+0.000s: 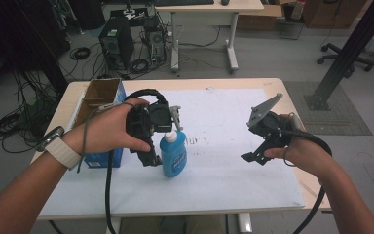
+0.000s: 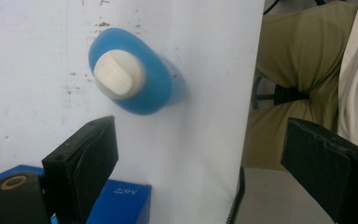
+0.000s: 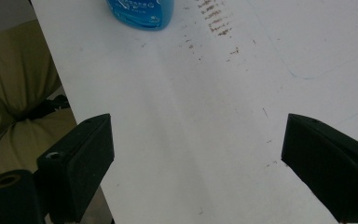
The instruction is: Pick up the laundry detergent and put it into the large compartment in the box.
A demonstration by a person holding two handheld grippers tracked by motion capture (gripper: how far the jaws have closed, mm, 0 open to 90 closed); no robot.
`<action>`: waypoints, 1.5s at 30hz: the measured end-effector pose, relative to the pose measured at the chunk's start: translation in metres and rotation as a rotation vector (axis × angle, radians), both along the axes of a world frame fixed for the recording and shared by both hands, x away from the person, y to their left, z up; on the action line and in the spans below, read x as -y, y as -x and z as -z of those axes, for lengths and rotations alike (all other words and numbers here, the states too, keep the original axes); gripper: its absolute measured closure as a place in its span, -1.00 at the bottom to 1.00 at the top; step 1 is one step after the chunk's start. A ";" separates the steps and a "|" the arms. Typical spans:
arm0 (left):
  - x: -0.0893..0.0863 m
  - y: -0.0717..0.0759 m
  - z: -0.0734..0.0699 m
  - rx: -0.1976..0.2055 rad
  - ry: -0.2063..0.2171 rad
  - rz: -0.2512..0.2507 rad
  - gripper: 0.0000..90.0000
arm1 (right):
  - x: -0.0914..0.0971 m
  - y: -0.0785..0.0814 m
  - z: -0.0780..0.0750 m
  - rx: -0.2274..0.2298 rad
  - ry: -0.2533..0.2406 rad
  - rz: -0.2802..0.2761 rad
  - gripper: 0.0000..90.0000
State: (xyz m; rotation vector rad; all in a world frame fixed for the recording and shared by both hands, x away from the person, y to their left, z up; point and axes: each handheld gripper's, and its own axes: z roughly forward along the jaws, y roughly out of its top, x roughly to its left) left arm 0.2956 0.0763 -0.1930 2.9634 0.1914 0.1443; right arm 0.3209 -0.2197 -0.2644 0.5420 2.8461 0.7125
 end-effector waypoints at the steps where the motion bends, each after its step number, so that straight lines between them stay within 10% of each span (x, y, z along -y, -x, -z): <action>1: 0.000 0.000 -0.001 0.001 -0.003 -0.007 -0.75 | 0.000 0.000 0.000 0.002 0.001 -0.001 -0.79; 18: 0.005 0.001 -0.011 0.024 -0.023 -0.080 -0.82 | 0.002 0.001 0.006 0.003 0.000 -0.011 -0.79; 45: 0.019 -0.012 -0.025 0.057 -0.014 -0.382 -0.81 | 0.006 -0.004 0.010 0.015 -0.010 -0.026 -0.79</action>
